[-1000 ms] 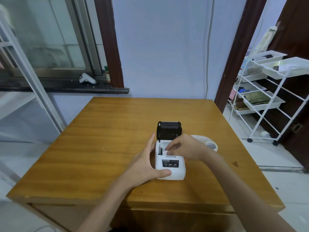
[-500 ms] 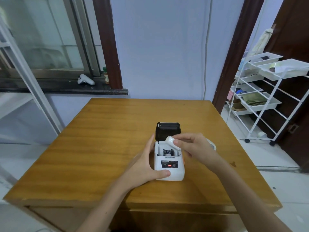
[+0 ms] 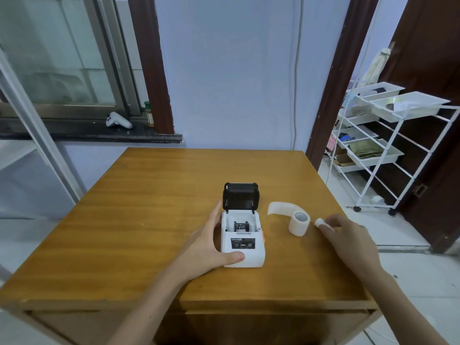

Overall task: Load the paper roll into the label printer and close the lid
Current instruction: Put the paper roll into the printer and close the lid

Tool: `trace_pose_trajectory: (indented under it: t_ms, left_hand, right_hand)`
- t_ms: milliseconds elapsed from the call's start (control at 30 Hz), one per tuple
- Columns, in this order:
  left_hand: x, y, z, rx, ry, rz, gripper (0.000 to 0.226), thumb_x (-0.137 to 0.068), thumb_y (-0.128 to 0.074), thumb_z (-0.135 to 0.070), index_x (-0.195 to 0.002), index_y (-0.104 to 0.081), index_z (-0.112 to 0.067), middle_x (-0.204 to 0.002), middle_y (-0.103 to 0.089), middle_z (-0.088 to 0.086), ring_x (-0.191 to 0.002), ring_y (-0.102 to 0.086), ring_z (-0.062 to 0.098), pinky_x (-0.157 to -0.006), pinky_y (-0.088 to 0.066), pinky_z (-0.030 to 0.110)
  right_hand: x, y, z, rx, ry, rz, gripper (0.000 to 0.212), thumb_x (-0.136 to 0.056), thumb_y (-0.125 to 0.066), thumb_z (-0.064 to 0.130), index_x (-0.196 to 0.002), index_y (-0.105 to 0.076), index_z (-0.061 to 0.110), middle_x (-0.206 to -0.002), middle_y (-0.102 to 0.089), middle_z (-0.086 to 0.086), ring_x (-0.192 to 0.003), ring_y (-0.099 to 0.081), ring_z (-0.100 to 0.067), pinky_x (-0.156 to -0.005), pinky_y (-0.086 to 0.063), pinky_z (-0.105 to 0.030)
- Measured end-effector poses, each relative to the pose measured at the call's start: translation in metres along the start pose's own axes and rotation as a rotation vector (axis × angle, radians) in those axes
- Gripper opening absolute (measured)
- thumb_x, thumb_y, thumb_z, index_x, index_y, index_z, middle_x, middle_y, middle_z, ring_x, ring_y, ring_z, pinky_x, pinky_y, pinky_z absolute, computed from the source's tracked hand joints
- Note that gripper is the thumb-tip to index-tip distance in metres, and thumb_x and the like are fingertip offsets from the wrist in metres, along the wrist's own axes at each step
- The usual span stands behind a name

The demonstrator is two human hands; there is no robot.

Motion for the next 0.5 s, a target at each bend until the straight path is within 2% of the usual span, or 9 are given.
trace_pose_trajectory:
  t_ms: [67,200,267,400,433,500]
  left_hand:
    - [0.0,0.0,0.0,-0.001,0.001,0.0,0.121,-0.064,-0.086,-0.056,-0.136,0.01,-0.073,-0.134,-0.026,-0.052,-0.137,-0.032,-0.008,-0.111,-0.03,0.032]
    - [-0.001,0.0,0.002,0.01,-0.001,0.003,0.121,-0.065,-0.087,-0.053,-0.137,0.008,-0.073,-0.133,-0.03,-0.054,-0.134,-0.033,-0.012,-0.11,-0.03,0.031]
    - [-0.001,0.0,0.002,0.011,0.003,0.004,0.12,-0.064,-0.087,-0.054,-0.134,0.008,-0.076,-0.131,-0.03,-0.056,-0.131,-0.033,-0.017,-0.111,-0.03,0.03]
    - [-0.001,0.0,0.0,0.001,0.012,0.003,0.119,-0.063,-0.086,-0.055,-0.13,0.009,-0.079,-0.13,-0.032,-0.055,-0.132,-0.036,-0.013,-0.114,-0.032,0.034]
    - [-0.001,0.0,0.001,0.012,0.014,0.003,0.119,-0.063,-0.086,-0.054,-0.132,0.008,-0.078,-0.133,-0.034,-0.052,-0.134,-0.036,-0.009,-0.115,-0.032,0.037]
    - [0.0,0.0,0.0,0.019,0.017,0.001,0.121,-0.062,-0.087,-0.055,-0.138,0.007,-0.074,-0.143,-0.035,-0.042,-0.14,-0.036,-0.002,-0.117,-0.032,0.044]
  right_hand:
    - [-0.003,0.002,0.003,0.027,0.005,-0.016,0.032,-0.088,-0.051,0.056,-0.104,-0.061,0.03,-0.103,-0.067,0.002,-0.09,-0.06,-0.022,-0.078,-0.054,-0.043]
    - [-0.004,0.01,0.023,0.019,0.113,-0.1,0.027,-0.09,-0.055,0.04,-0.109,-0.065,0.024,-0.119,-0.061,0.0,-0.109,-0.054,-0.022,-0.079,-0.049,-0.04]
    - [-0.004,0.012,0.039,-0.004,0.188,-0.115,0.032,-0.09,-0.055,0.04,-0.113,-0.066,0.02,-0.118,-0.059,-0.001,-0.108,-0.054,-0.02,-0.077,-0.048,-0.035]
    - [-0.008,-0.003,0.064,0.117,0.277,0.082,0.05,-0.089,-0.053,0.051,-0.128,-0.059,0.021,-0.117,-0.054,0.001,-0.109,-0.05,-0.017,-0.077,-0.044,-0.032]
    - [-0.01,-0.009,0.067,0.17,0.28,0.145,0.049,-0.087,-0.053,0.052,-0.125,-0.06,0.022,-0.116,-0.055,0.0,-0.109,-0.049,-0.019,-0.079,-0.046,-0.035]
    - [-0.014,-0.015,0.073,0.236,0.27,0.256,0.041,-0.076,-0.054,0.054,-0.099,-0.064,0.021,-0.101,-0.059,0.0,-0.098,-0.052,-0.023,-0.076,-0.05,-0.039]
Point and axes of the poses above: each hand's wrist, its own x-axis away from the middle knuckle, its own y-axis out of the back of the hand, z = x × y, the point moved 8 cm from there along -x, towards the middle knuckle
